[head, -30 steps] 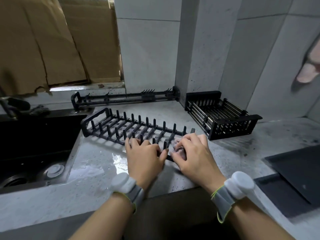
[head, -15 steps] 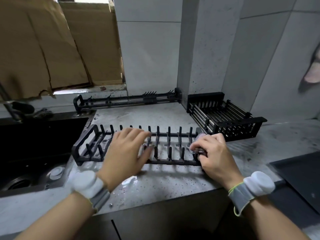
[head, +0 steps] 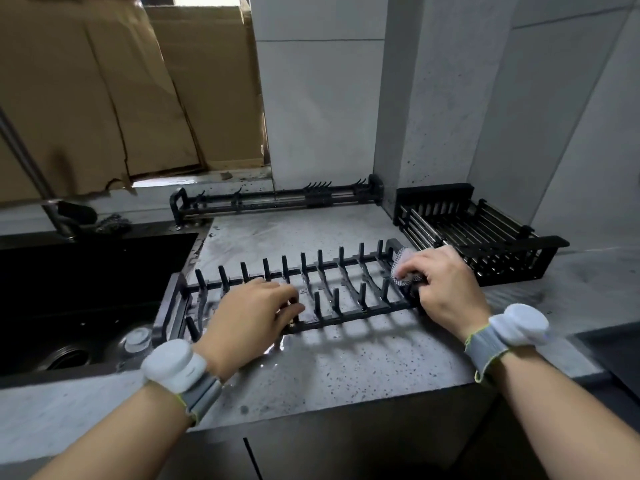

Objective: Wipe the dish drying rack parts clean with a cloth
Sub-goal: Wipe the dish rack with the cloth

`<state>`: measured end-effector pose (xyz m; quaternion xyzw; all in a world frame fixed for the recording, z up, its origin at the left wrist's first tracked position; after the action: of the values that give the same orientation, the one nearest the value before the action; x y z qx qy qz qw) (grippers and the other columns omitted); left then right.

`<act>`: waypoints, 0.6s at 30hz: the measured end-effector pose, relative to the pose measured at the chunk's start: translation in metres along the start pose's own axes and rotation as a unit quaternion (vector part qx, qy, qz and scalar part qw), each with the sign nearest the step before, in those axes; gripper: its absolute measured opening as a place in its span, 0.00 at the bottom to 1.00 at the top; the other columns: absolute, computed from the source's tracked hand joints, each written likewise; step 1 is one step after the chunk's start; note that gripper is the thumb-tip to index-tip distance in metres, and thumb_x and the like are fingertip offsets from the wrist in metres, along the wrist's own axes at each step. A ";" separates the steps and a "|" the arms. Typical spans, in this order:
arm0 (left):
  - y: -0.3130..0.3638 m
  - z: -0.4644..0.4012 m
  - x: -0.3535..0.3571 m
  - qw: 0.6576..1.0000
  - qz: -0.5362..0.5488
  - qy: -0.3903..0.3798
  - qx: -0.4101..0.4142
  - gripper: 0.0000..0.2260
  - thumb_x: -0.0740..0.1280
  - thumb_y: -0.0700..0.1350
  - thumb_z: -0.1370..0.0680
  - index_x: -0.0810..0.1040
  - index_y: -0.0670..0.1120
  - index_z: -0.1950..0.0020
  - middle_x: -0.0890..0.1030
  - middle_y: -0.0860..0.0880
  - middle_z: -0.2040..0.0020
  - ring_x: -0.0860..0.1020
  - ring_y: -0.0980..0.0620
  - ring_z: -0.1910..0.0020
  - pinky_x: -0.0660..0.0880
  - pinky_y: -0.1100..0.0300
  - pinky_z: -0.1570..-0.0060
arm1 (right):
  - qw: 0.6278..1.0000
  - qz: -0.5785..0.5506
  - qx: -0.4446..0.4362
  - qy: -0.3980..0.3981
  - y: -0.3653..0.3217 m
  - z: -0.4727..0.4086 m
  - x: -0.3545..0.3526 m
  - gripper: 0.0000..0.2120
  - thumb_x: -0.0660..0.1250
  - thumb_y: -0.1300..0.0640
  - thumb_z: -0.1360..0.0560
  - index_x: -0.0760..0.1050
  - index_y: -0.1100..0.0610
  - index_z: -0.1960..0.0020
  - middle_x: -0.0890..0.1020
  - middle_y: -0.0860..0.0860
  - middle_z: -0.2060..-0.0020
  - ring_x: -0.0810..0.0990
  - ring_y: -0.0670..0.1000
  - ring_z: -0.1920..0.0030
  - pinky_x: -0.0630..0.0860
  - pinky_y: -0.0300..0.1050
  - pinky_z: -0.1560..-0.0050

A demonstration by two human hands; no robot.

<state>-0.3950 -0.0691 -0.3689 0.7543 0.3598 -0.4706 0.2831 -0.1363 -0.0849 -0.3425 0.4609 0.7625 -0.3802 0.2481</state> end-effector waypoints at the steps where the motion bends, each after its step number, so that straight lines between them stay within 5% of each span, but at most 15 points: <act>1: 0.004 -0.001 0.002 1.000 0.017 -0.006 0.001 0.16 0.58 0.61 0.21 0.80 0.54 0.52 0.79 0.59 0.60 0.75 0.55 0.57 0.68 0.61 0.61 | 0.999 -0.004 0.001 0.036 -0.002 0.001 -0.014 0.19 0.65 0.74 0.30 0.84 0.52 0.54 0.83 0.44 0.53 0.72 0.47 0.49 0.69 0.35 0.47; 4: 0.000 0.000 -0.001 0.999 0.037 0.012 -0.002 0.14 0.61 0.60 0.21 0.80 0.52 0.54 0.77 0.58 0.60 0.74 0.53 0.55 0.70 0.58 0.61 | 0.990 -0.051 -0.011 0.134 -0.017 0.009 -0.054 0.18 0.66 0.74 0.30 0.84 0.54 0.51 0.83 0.46 0.51 0.77 0.47 0.47 0.73 0.39 0.43; 7: -0.001 -0.003 0.001 0.999 0.029 0.012 -0.005 0.12 0.64 0.58 0.20 0.79 0.51 0.54 0.75 0.58 0.60 0.74 0.53 0.56 0.70 0.57 0.61 | 0.987 -0.130 0.007 0.096 -0.028 0.022 -0.050 0.19 0.67 0.75 0.30 0.82 0.55 0.49 0.82 0.45 0.50 0.79 0.43 0.46 0.76 0.38 0.45; 10: 0.003 -0.005 0.003 1.000 0.020 0.017 -0.002 0.12 0.64 0.58 0.20 0.78 0.51 0.54 0.76 0.58 0.59 0.76 0.51 0.56 0.72 0.57 0.59 | 0.970 -0.215 0.082 0.080 -0.017 0.039 -0.029 0.16 0.66 0.75 0.29 0.73 0.56 0.49 0.81 0.44 0.53 0.82 0.39 0.54 0.77 0.33 0.56; 14: -0.001 -0.006 0.008 1.000 0.015 -0.005 -0.027 0.15 0.61 0.65 0.22 0.76 0.54 0.51 0.79 0.58 0.59 0.78 0.53 0.56 0.76 0.53 0.55 | 0.983 -0.105 0.106 0.108 -0.003 0.045 -0.010 0.12 0.65 0.75 0.29 0.72 0.59 0.54 0.72 0.49 0.52 0.75 0.40 0.56 0.72 0.26 0.57; 18: 0.001 -0.007 0.013 0.999 -0.005 -0.025 -0.023 0.21 0.59 0.70 0.24 0.77 0.55 0.47 0.79 0.59 0.54 0.76 0.53 0.53 0.76 0.54 0.54 | 0.991 0.019 0.105 0.085 -0.002 0.047 0.015 0.09 0.67 0.70 0.28 0.75 0.61 0.50 0.71 0.51 0.48 0.71 0.48 0.51 0.70 0.37 0.51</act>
<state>-0.3869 -0.0610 -0.3782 0.7336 0.3670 -0.4827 0.3070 -0.1432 -0.1161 -0.3807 0.5298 0.7277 -0.4128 0.1393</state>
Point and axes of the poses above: each hand's wrist, its own z-axis away from the middle knuckle, its own x-axis out of the palm, y = z × x, the point moved 10 cm from there along -z, towards the middle knuckle
